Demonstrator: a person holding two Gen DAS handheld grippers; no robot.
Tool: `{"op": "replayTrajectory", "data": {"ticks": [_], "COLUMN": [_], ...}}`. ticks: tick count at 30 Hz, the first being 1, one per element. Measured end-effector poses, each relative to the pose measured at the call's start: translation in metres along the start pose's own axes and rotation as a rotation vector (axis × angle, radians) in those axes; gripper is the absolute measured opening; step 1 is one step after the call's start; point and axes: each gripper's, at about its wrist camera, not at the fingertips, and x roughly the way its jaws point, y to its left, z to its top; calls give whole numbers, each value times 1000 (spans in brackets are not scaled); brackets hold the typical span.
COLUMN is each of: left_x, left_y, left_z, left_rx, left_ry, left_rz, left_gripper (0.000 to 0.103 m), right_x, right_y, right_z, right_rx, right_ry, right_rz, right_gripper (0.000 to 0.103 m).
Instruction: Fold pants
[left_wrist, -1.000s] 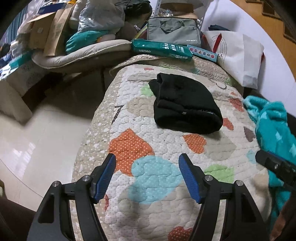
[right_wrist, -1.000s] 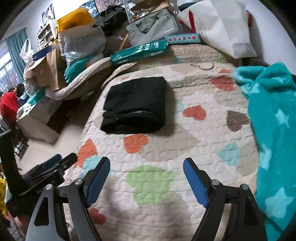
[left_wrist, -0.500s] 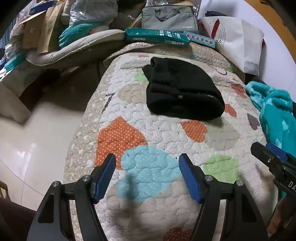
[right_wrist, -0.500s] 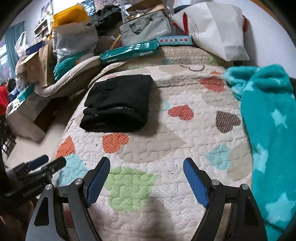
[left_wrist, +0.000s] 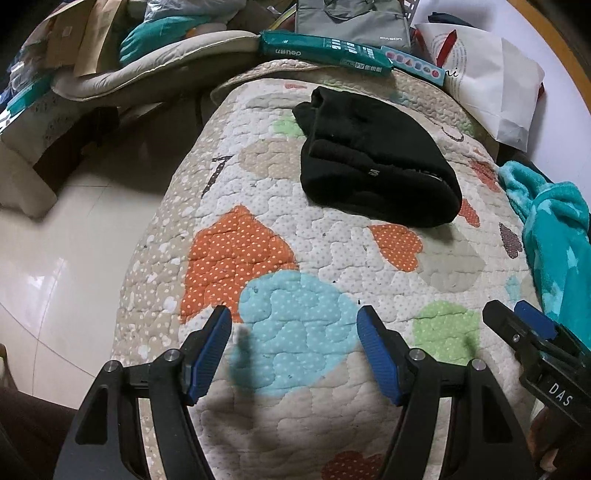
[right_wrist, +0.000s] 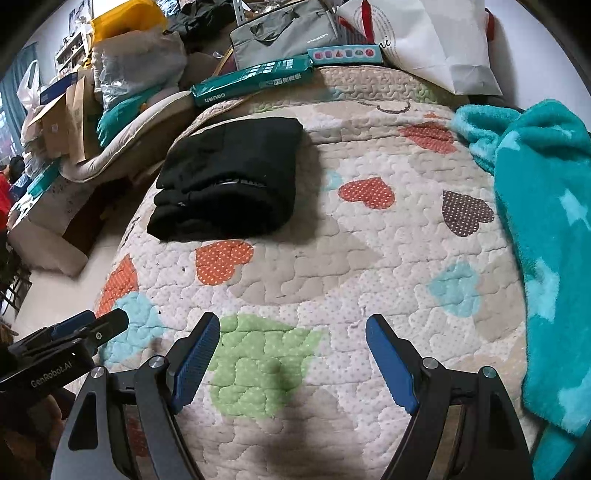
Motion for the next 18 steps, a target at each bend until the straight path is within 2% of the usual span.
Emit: {"op": "replayTrajectory", "data": {"ticks": [8, 18], "left_x": [-3, 2], "left_y": [-6, -4], "left_z": [-2, -1], "left_rx": [40, 29], "left_ry": [-18, 2], "left_rz": [14, 15], "left_gripper": [70, 70], "right_x": [1, 6], "right_y": [2, 10], "right_z": [-1, -2], "right_rx": [-5, -21], "right_ry": [1, 3], "right_rz": [-2, 12], "right_gripper": [86, 86]}}
